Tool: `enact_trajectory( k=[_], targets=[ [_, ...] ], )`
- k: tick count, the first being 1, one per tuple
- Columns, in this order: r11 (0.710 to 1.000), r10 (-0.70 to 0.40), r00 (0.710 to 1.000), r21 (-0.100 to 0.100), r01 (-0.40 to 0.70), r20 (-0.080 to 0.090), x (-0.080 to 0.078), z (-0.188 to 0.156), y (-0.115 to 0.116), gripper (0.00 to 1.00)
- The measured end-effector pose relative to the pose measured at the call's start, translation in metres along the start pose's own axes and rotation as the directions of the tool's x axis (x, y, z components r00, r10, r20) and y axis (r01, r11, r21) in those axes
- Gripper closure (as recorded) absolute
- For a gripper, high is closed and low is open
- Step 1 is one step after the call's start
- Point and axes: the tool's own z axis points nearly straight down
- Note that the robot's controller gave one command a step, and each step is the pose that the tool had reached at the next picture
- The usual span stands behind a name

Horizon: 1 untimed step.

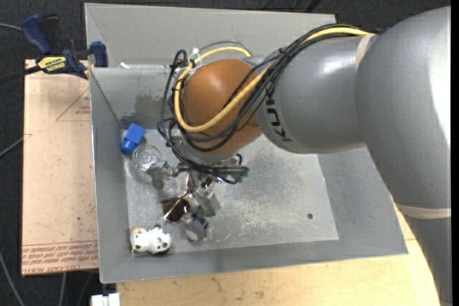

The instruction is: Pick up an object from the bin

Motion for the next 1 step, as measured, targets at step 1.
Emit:
enact_trajectory(
  k=[1],
  targets=[
    [0.991, 0.135, 0.991, -0.002, -0.135, 0.000, 0.0348, 0.0248, -0.0029, 1.00]
  ],
)
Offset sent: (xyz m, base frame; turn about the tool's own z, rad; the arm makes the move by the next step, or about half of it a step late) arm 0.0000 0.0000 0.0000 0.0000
